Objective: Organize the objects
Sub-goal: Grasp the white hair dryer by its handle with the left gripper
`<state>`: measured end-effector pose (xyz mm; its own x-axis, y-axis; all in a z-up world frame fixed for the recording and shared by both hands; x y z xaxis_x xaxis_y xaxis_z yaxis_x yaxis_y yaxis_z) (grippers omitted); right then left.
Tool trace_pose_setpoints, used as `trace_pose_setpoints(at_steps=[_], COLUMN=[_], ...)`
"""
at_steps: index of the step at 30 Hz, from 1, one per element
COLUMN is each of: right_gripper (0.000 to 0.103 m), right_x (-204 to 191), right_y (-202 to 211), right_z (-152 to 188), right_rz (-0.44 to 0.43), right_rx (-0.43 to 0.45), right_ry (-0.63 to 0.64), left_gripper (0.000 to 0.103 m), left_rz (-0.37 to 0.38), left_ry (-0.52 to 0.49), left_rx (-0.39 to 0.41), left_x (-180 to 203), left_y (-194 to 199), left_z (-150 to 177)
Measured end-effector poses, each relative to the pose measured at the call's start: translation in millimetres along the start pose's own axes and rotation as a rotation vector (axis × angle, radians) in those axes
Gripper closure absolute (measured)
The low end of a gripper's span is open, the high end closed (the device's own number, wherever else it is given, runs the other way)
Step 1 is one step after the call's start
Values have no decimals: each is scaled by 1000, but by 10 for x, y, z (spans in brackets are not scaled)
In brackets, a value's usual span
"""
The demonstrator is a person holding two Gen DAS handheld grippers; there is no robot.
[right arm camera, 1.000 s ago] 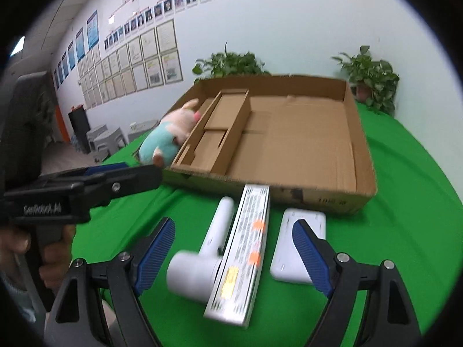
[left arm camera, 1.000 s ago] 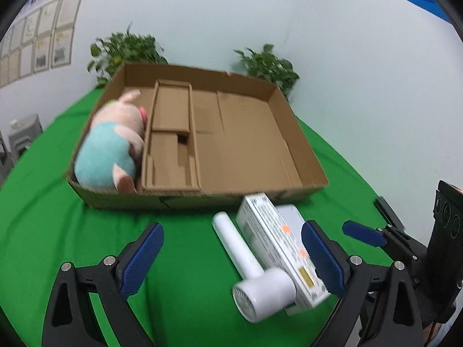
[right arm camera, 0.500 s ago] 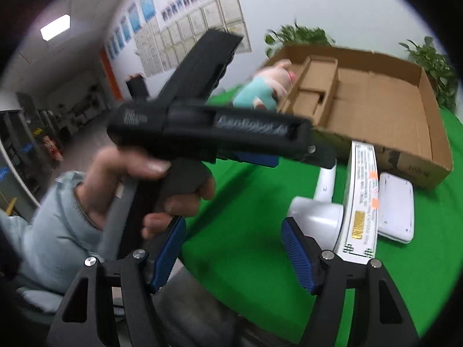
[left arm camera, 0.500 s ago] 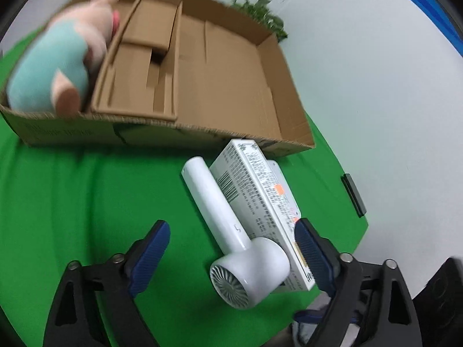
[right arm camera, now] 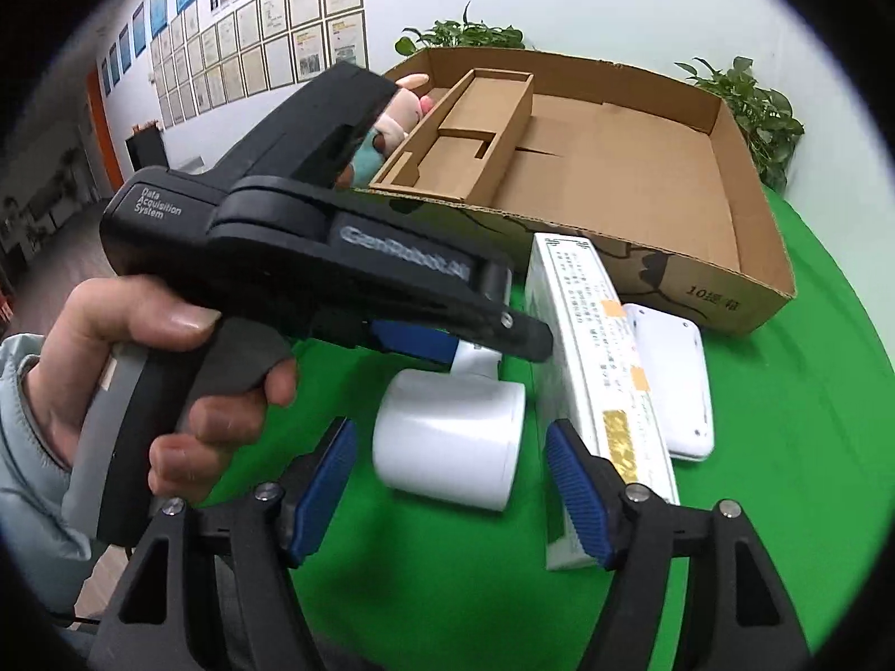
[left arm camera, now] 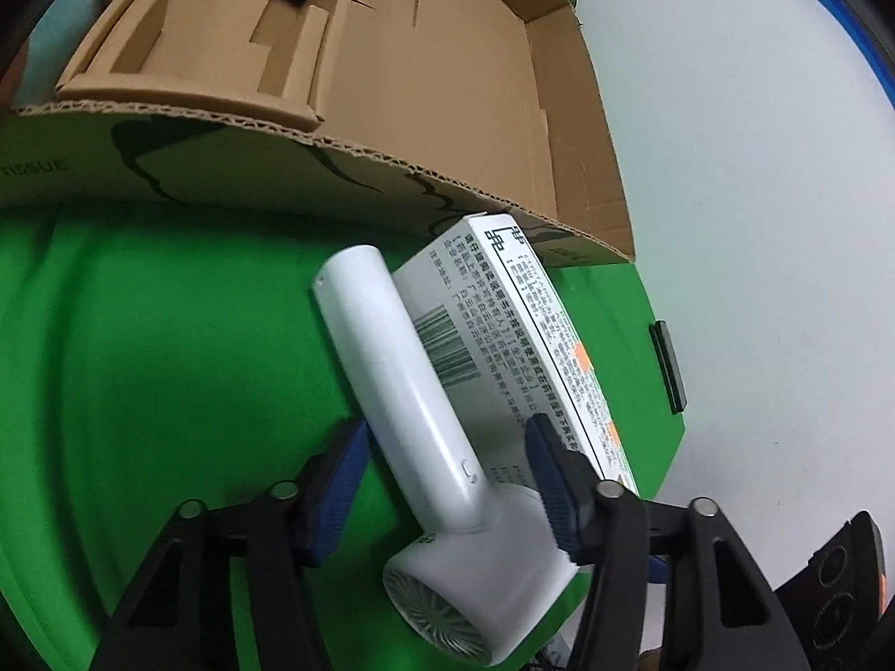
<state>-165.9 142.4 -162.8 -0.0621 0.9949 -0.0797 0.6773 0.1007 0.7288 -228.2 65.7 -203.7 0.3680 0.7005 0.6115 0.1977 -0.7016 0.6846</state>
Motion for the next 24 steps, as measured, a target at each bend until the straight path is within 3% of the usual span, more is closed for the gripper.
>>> trace_pose_setpoints(at_steps=[3,4,15,24], right_gripper=[38,44,44,45], right_x=[-10,-1,-67,-205], right_y=[-96,-116,-25,-30], right_z=[67,97,158,182], right_rz=[8,30,15,-17], right_rx=[-54,-59,-35,-6], right_ry=[-1,3,-24,-28], left_gripper=[66,67,69,71], left_rz=[-14,-10,-8,-108], left_ry=[3,7,20,-7], left_rx=[-13,-7,29,81], left_x=[-64,-79,-205,-250], left_y=[-44,-48,-34,49], left_z=[-22,-30,-9,-10])
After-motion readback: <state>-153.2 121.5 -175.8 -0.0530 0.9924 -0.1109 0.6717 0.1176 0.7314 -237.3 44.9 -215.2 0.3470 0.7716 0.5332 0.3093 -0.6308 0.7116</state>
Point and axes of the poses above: each gripper's, at about its wrist camera, not at the fingertips, and y roughly against the way its jaws point, x to its right, z to its underside, the point moved 8 cm from there along -y, roughly the way its jaws point, and after that the axes turned 7 degrees about -y, right-handed, at the moved point
